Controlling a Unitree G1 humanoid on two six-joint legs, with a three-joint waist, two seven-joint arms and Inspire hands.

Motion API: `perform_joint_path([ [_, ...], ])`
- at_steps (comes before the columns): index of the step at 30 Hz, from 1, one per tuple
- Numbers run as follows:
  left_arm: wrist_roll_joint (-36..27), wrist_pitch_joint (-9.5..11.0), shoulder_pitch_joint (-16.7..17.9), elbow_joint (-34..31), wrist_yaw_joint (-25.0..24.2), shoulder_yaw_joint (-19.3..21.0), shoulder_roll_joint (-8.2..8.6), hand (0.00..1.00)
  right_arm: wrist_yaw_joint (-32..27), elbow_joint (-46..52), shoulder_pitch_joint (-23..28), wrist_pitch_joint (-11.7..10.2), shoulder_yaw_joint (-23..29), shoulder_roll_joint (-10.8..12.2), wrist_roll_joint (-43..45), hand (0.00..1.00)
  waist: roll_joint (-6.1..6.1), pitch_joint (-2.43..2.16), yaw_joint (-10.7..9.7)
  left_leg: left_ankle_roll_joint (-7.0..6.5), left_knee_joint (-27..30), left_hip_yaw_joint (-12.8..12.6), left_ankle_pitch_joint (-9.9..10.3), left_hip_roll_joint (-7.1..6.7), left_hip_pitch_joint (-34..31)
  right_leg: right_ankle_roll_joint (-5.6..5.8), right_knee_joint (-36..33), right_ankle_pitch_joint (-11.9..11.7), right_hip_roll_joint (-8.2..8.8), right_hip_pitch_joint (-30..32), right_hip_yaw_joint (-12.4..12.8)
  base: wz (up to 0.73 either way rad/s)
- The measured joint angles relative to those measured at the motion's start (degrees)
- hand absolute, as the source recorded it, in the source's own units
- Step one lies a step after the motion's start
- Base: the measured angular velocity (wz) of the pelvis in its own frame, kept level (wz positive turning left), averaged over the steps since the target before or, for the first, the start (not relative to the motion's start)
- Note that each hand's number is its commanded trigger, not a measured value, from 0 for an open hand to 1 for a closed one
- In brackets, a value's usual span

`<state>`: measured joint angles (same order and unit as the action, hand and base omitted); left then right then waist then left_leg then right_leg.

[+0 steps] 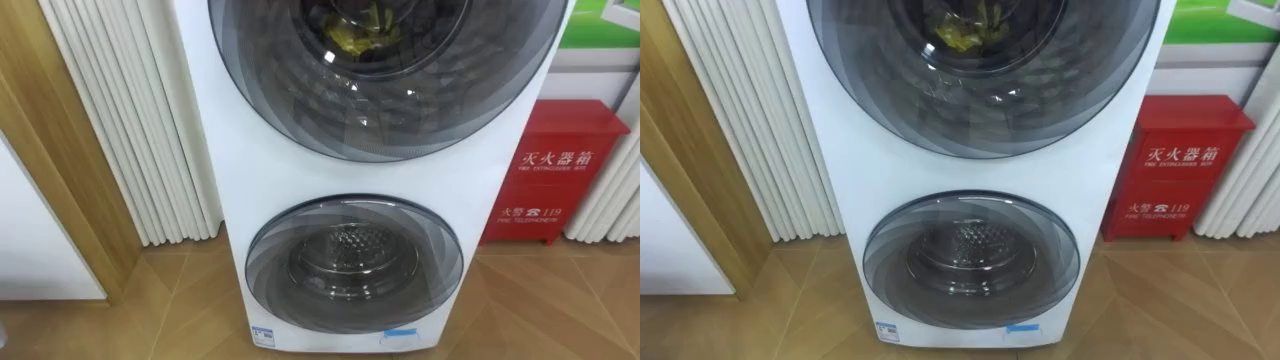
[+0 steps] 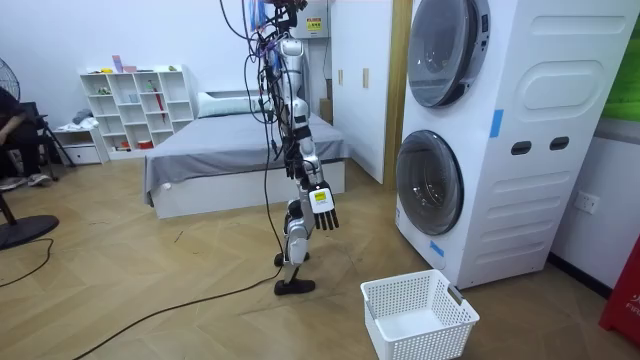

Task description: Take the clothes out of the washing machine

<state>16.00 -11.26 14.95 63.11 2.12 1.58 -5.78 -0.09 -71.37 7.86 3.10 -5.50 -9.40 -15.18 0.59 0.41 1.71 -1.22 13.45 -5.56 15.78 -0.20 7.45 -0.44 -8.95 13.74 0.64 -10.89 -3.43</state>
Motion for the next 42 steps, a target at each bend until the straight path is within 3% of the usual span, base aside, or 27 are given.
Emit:
perform_joint_path([
  [12, 0.07, 1.37, 0.14, -0.06, -0.63, 0.16, -0.07, 0.00, 0.04, 0.14, -0.03, -0.95, 0.04, -0.06, 0.48, 0.00, -0.10, -0.05, 0.11, -0.03, 0.39, 0.16, 0.19, 0.04, -0.84, 0.00, -0.15, -0.01, -0.01, 0.94, -0.28, 0.01],
  [26, -0.18, 2.12, -0.21, 0.31, -1.12, 0.51, -0.35, 0.00, -2.64, 2.15, -0.31, -0.37, 1.94, 0.09, -0.05, 0.00, -0.23, 0.06, -0.07, -0.04, 0.41, 0.17, 0.18, 0.08, -0.69, 0.01, -0.84, -0.01, 0.04, 0.81, -0.52, -0.01],
  [31, -0.19, 3.27, -0.49, -0.20, -1.06, 2.65, -1.08, 0.00, -5.58, 12.42, -2.79, 0.31, 7.40, -1.30, -0.53, 0.00, 0.08, 0.24, -0.78, -0.06, 0.84, -0.34, 0.18, 0.15, -0.53, 0.01, -1.22, -0.02, 0.05, 0.92, 0.07, -0.04],
  [36, -0.27, 4.44, -0.52, -0.33, 0.20, 4.25, -3.03, 0.00, -11.86, 30.16, -5.81, -0.76, 12.91, -2.73, 0.00, 0.00, 1.22, 0.43, -1.63, -0.08, 0.91, -0.46, 0.14, 0.07, -0.35, 0.05, -0.81, 0.01, 0.04, 0.98, 0.25, -0.01],
  [42, -0.07, 5.11, 0.30, -1.28, 1.07, 6.47, -4.11, 0.00, -16.65, 45.62, -7.31, -1.74, 14.70, -4.30, 1.83, 0.00, 2.68, -0.27, -1.18, -0.05, -0.17, -0.46, 0.11, 0.17, -0.07, 0.04, -0.95, -0.03, -0.16, 1.19, 0.29, -0.01],
])
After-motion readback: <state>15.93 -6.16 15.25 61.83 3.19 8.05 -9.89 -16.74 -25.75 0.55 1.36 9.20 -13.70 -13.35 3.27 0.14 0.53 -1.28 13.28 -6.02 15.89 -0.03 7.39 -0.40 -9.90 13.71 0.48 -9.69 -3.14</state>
